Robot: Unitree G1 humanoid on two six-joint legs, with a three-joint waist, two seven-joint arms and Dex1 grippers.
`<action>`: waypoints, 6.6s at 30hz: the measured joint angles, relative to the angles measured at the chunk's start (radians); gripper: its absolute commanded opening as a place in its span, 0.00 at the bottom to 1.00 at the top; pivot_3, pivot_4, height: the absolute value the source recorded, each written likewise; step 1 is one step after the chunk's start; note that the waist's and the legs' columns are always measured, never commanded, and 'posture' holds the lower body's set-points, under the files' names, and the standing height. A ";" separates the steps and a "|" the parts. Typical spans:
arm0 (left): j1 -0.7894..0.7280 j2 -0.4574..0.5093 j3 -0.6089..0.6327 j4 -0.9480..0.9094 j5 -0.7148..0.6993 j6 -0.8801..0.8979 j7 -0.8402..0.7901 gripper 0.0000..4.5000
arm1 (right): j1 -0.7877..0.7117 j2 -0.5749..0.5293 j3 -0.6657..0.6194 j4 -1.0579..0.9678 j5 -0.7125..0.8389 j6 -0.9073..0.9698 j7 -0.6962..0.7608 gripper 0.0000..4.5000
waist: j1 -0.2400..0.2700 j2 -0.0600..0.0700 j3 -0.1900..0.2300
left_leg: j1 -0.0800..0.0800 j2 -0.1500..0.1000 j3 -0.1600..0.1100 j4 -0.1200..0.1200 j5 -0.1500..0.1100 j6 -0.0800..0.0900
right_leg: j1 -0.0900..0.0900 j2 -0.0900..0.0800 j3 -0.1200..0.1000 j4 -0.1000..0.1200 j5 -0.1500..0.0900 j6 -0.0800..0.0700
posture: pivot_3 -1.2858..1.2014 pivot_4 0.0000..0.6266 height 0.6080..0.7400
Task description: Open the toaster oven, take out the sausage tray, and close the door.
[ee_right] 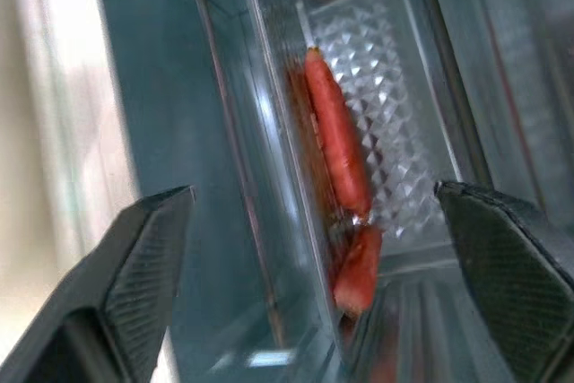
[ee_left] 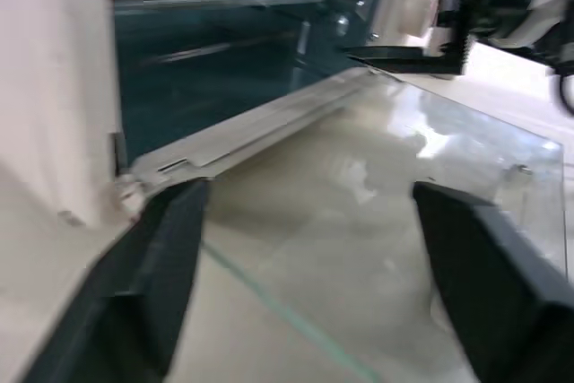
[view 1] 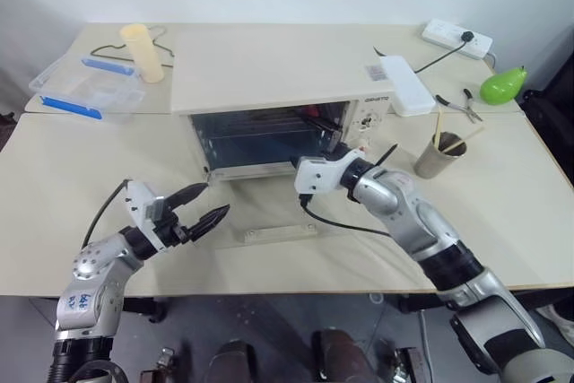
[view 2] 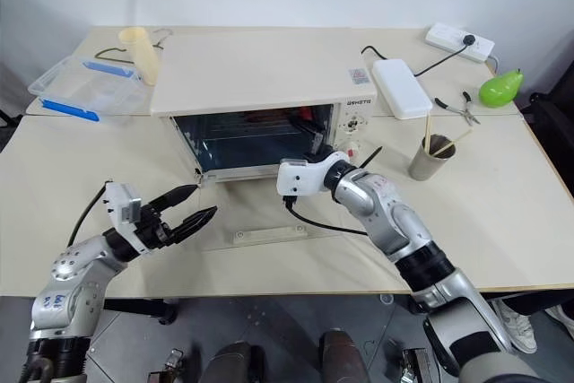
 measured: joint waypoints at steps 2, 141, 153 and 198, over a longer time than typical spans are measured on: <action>0.029 0.000 0.015 -0.005 -0.017 0.005 0.000 0.85 | -0.059 0.041 0.024 0.082 -0.044 -0.020 -0.049 1.00 | -0.013 0.000 0.000 | 0.000 0.000 0.000 0.000 0.000 0.000 | 0.000 -0.001 0.000 0.000 0.000 0.000 | 0.52 0.24 1.00; 0.333 0.160 0.376 0.016 -1.402 1.079 0.557 0.00 | 0.527 -0.483 -0.369 -0.453 1.186 0.110 0.726 0.99 | 0.039 0.001 0.001 | 0.003 -0.012 -0.023 0.001 0.000 0.005 | 0.022 -0.026 -0.037 -0.014 -0.001 -0.002 | 0.52 0.24 1.00; 0.734 -0.134 0.499 -0.147 -1.407 0.822 0.562 0.00 | 0.420 -0.334 -0.404 -0.450 1.374 0.290 0.927 1.00 | 0.050 0.003 0.002 | 0.003 -0.016 -0.029 -0.002 -0.003 0.009 | 0.034 -0.029 -0.047 -0.031 0.000 -0.002 | 0.52 0.24 1.00; 0.416 -0.209 0.655 -0.106 -1.408 0.728 0.793 0.00 | 0.193 -0.162 -0.332 0.386 0.931 -0.142 1.250 0.01 | 0.045 0.004 0.003 | 0.004 -0.018 -0.026 0.001 -0.003 0.012 | 0.037 -0.029 -0.053 -0.037 0.005 0.003 | 0.52 0.24 1.00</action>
